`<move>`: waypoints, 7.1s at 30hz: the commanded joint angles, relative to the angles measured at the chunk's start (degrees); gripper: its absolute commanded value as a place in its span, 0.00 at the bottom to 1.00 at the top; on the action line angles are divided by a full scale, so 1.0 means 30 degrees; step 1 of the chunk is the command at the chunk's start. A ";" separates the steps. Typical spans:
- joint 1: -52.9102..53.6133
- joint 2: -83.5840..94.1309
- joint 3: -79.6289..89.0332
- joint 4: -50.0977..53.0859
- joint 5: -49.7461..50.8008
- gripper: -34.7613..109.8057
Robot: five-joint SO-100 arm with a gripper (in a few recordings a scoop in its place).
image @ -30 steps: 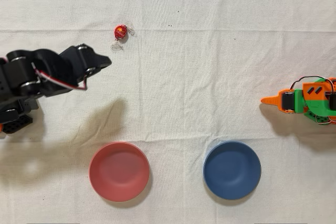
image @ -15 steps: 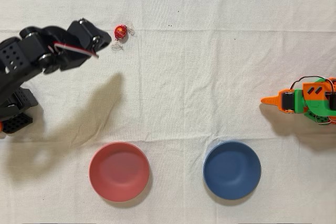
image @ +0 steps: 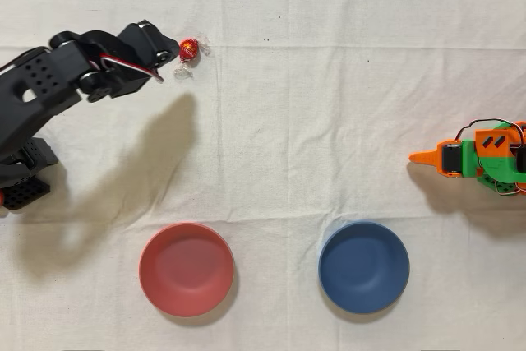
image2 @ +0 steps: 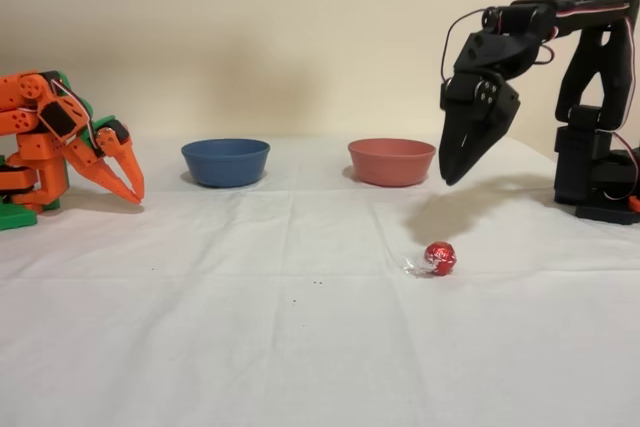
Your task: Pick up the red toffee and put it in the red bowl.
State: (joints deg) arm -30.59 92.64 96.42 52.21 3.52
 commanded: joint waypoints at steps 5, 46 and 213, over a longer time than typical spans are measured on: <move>0.0059 -0.0732 -0.0703 -0.0938 0.0410 0.25; -0.1875 -0.0557 0.2402 -0.3223 0.0498 0.43; 1.7109 1.2246 0.3896 0.1377 -0.6504 0.31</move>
State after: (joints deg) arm 18.28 126.65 111.18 55.81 -14.68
